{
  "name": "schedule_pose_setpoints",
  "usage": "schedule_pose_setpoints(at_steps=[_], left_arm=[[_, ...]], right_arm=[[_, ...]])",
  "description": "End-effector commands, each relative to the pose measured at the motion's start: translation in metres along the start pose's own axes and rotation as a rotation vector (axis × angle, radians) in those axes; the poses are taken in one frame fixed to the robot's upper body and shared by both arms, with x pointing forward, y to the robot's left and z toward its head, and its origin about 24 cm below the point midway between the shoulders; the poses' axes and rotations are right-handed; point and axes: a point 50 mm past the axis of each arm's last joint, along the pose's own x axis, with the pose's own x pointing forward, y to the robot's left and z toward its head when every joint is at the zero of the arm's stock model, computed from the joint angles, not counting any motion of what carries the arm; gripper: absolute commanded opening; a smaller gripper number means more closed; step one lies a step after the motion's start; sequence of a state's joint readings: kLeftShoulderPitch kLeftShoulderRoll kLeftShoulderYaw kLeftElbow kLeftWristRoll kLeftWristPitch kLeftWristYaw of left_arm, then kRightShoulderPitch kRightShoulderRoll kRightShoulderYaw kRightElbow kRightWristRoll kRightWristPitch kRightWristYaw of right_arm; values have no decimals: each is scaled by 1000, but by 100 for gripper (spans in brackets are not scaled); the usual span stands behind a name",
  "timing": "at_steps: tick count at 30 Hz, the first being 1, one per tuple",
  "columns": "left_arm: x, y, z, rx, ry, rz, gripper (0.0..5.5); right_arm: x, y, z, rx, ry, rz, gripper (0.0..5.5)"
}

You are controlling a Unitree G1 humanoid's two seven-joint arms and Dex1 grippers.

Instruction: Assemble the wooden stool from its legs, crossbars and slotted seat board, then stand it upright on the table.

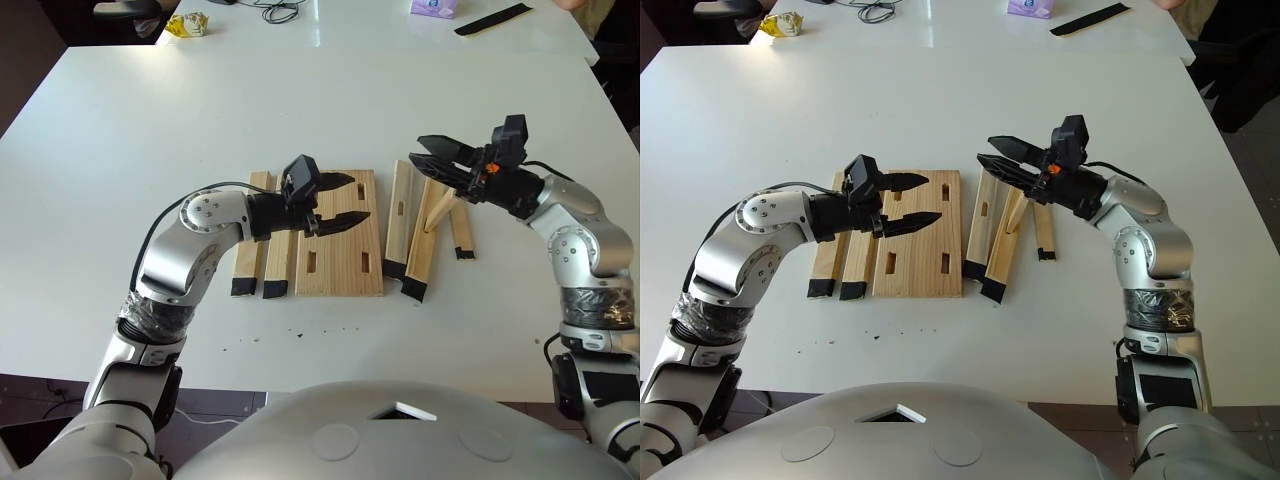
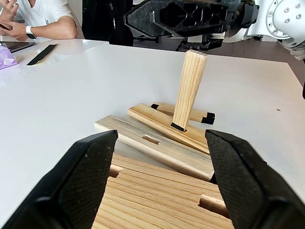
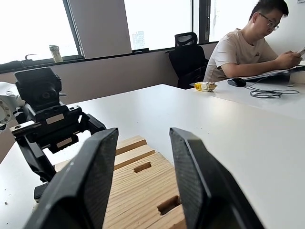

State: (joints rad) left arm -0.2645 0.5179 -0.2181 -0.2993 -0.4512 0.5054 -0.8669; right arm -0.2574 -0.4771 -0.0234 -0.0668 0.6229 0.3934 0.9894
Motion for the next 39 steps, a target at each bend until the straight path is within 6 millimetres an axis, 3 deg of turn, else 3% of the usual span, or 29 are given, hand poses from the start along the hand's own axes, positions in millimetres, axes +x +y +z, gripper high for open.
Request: schedule_pose_setpoints(at_steps=[1,9,13,16,20,23,25,29,36,39], left_arm=[[-1,2,1,18,13,12,341],[0,3,0,15,-4,47,341],[-3,2,-2,6,-7,67,341],[-7,0,-6,-5,-3,92,341],[-15,0,-9,-18,1,127,341],[-21,1,-11,-24,7,163,341],[-22,1,-11,-23,11,165,341],[-20,1,-12,-24,14,158,341],[-16,-2,-13,-24,22,133,341],[-14,-3,-12,-28,17,125,341]], right_arm=[[-7,2,-9,40,63,-24,199],[-14,3,58,-78,-83,-20,199],[-38,-2,98,-86,-237,-126,199],[-61,-7,114,-33,-305,-212,199],[-94,6,87,53,-94,-300,199],[-108,33,53,106,180,-195,199],[-109,48,31,146,319,-134,227],[-87,67,-5,180,438,-77,290],[-39,78,-37,213,393,-25,290],[-29,81,-50,210,405,-10,290]])
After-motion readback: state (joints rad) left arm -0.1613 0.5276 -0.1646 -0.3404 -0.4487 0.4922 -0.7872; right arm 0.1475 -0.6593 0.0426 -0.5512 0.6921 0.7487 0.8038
